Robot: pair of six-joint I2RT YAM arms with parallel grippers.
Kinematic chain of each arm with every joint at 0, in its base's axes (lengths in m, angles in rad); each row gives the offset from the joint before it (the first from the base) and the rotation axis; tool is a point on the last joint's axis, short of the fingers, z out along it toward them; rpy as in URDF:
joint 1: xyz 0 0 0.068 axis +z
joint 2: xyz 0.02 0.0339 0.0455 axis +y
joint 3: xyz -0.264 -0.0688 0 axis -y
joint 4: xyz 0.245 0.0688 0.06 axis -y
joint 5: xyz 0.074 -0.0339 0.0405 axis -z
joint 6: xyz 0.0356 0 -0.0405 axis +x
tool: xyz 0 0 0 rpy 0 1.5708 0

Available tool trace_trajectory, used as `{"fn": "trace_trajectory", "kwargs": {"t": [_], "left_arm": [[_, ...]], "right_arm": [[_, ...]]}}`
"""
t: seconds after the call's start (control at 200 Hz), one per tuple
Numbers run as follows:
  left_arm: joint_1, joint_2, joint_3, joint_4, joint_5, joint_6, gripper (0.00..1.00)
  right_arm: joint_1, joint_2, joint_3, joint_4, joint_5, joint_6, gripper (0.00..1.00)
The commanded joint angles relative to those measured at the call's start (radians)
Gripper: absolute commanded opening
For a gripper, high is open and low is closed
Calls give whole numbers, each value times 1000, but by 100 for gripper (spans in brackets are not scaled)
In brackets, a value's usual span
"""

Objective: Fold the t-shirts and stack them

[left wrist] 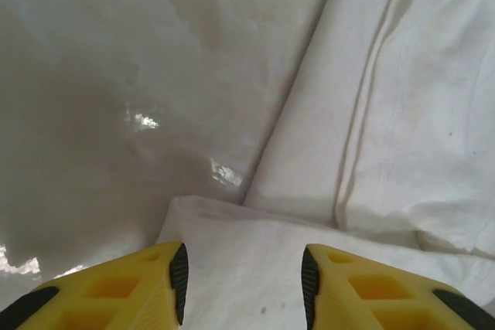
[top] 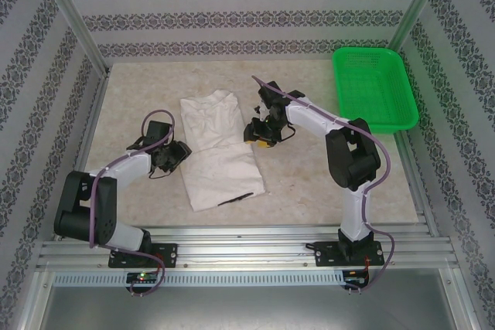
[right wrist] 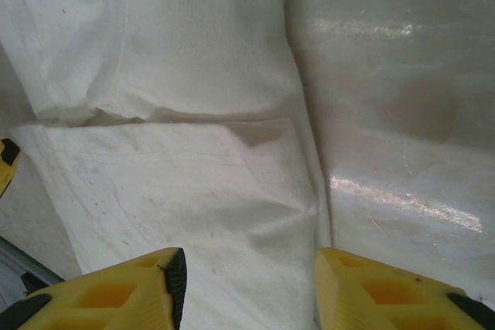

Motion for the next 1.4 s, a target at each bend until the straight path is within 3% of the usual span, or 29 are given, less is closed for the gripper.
{"fn": "trace_trajectory", "kwargs": {"t": [0.0, 0.215, 0.46, 0.744, 0.849, 1.054, 1.264, 1.399], "left_arm": [[7, 37, 26, 23, 1, 38, 41], [-11, 88, 41, 37, 26, 46, 32], [-21, 103, 60, 65, 45, 61, 0], [-37, -3, 45, 169, 141, 43, 0], [-43, -32, 38, 214, 177, 21, 0], [-43, -61, -6, 305, 242, -26, 0], [-42, -100, -73, 411, 262, -75, 0], [-32, -97, -135, 469, 254, -94, 0]], "right_arm": [[2, 25, -2, 3, -18, -6, 47], [12, 69, 14, 13, -20, -3, 46], [12, 125, 58, 26, -18, -4, 45], [8, 149, 84, 42, -20, 0, 40], [3, 155, 87, 46, -25, 6, 30], [3, 143, 79, 65, -36, 10, 0], [-14, 11, -26, 138, -46, 38, 0], [-20, 13, -32, 134, -65, 34, 0]]}}
